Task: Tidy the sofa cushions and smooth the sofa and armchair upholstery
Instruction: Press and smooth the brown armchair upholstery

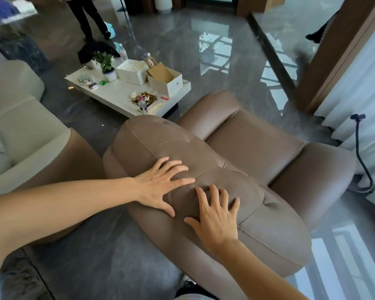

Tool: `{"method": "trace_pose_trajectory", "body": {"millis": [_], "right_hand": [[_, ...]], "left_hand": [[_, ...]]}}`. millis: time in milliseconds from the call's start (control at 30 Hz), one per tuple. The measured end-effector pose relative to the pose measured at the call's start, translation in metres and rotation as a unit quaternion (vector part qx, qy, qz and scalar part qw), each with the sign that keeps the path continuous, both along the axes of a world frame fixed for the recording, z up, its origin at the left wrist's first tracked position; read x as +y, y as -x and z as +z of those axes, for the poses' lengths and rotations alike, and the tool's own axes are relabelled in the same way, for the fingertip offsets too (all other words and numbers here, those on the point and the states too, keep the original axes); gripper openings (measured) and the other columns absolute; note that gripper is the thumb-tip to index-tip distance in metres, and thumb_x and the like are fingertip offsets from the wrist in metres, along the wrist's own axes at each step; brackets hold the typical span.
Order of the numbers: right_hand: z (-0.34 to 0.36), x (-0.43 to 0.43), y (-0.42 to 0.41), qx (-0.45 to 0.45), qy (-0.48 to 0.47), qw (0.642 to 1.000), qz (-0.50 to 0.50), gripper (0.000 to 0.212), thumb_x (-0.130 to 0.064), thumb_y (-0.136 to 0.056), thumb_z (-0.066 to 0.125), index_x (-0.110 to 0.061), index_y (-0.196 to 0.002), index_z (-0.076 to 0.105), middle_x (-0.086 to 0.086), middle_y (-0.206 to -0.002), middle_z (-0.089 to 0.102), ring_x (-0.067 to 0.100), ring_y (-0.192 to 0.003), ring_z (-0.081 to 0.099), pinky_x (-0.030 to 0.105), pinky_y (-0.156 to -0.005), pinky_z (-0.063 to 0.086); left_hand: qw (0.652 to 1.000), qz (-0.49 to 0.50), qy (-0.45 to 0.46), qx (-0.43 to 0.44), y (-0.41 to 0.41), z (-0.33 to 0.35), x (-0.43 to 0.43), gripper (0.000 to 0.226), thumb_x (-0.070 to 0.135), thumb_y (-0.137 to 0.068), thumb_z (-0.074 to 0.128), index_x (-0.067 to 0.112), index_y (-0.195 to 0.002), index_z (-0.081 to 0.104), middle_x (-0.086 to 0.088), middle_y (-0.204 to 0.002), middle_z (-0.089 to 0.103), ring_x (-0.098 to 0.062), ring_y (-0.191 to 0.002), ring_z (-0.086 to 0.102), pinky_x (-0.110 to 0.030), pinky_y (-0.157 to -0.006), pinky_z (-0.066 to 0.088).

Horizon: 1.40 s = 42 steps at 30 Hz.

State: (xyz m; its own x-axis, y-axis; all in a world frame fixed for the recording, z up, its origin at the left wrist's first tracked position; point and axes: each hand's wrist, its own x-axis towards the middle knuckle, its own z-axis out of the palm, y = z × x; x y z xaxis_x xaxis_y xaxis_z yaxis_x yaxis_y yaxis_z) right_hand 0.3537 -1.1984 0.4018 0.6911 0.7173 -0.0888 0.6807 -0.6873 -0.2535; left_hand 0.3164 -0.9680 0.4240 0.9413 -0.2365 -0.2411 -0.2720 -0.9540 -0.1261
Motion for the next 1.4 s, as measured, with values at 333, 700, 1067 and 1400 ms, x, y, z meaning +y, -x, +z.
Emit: {"method": "trace_pose_trajectory", "body": {"millis": [333,700,1067,1400], "right_hand": [[-0.006,-0.118,-0.048,-0.012,-0.023,0.997,0.075,0.081,-0.066,-0.083,0.053,-0.033,-0.147,0.017,0.008,-0.155,0.023,0.038,-0.141,0.017,0.071,-0.111,0.011],[-0.002,-0.286,-0.169,0.026,0.015,0.988,0.149,0.089,-0.061,-0.067,0.073,-0.045,-0.138,0.022,0.000,-0.149,0.026,0.034,-0.139,0.020,0.066,-0.115,0.013],[0.005,-0.423,-0.326,0.070,0.078,0.979,0.175,0.086,-0.058,-0.077,0.069,-0.072,-0.138,0.009,-0.022,-0.164,-0.001,0.015,-0.151,-0.013,0.055,-0.121,0.001],[0.030,-0.486,-0.481,0.100,0.163,0.970,0.149,0.092,-0.019,-0.077,0.080,-0.056,-0.144,0.029,-0.011,-0.166,0.005,0.025,-0.152,0.000,0.047,-0.121,0.014]], "left_hand": [[0.992,0.119,0.017,0.048,-0.011,-0.001,-0.133,0.103,0.092,-0.066,0.036,0.041,-0.149,0.001,-0.008,-0.159,0.013,-0.028,-0.146,-0.002,-0.052,-0.116,-0.006],[0.969,0.239,0.063,0.007,-0.070,-0.013,-0.341,0.111,0.092,-0.061,0.037,0.038,-0.150,0.001,-0.007,-0.159,0.012,-0.031,-0.146,0.002,-0.056,-0.115,-0.003],[0.945,0.307,0.085,-0.069,-0.192,-0.035,-0.504,0.114,0.091,-0.066,0.016,0.020,-0.154,0.000,-0.022,-0.157,0.018,-0.042,-0.142,0.015,-0.063,-0.109,0.002],[0.917,0.364,0.145,-0.079,-0.345,-0.031,-0.625,0.103,0.072,-0.083,0.040,0.011,-0.154,-0.004,-0.030,-0.155,0.012,-0.044,-0.143,0.008,-0.063,-0.111,0.000]]}}
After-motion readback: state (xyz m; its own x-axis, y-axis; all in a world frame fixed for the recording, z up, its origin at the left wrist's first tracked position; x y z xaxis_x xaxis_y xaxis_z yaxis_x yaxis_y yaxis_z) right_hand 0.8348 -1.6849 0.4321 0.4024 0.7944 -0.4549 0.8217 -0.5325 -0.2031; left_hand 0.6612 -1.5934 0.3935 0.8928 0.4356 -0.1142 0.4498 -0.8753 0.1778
